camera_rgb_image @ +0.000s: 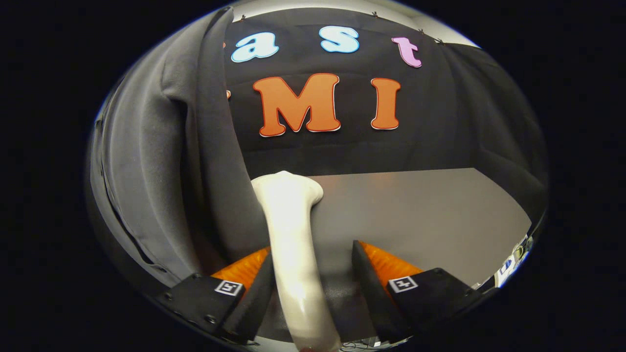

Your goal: Iron the clothes twice with a garment steamer, once on the left side and once on the right side.

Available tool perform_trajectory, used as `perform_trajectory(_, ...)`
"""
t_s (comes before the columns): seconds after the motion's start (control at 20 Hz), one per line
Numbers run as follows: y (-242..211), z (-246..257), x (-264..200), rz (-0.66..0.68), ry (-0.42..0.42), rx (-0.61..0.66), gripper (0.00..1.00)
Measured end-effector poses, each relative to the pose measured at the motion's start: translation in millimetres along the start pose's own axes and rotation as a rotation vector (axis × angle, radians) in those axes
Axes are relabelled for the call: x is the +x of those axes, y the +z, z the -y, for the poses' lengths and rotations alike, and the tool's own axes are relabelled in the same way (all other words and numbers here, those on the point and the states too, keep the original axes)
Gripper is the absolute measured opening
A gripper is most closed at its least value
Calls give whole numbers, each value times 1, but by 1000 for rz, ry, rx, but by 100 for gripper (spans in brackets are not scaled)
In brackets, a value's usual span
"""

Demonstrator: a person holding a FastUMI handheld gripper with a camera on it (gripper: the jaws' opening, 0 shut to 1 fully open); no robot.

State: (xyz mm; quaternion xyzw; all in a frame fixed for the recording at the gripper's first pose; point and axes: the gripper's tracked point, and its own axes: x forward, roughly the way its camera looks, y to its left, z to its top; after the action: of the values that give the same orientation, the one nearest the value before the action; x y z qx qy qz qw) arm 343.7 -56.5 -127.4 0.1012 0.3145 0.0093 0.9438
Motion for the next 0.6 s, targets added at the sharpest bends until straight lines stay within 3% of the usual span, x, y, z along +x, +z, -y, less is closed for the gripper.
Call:
perform_trajectory(0.1,-1,3,12,-4,-18,-26,52)
perform_trajectory(0.2,1,7,6,-5,-33,-22,48)
perform_trajectory(0.45,-1,29,-17,57,-171,10,42)
perform_trajectory(0.6,1,27,-31,146,-175,25,42)
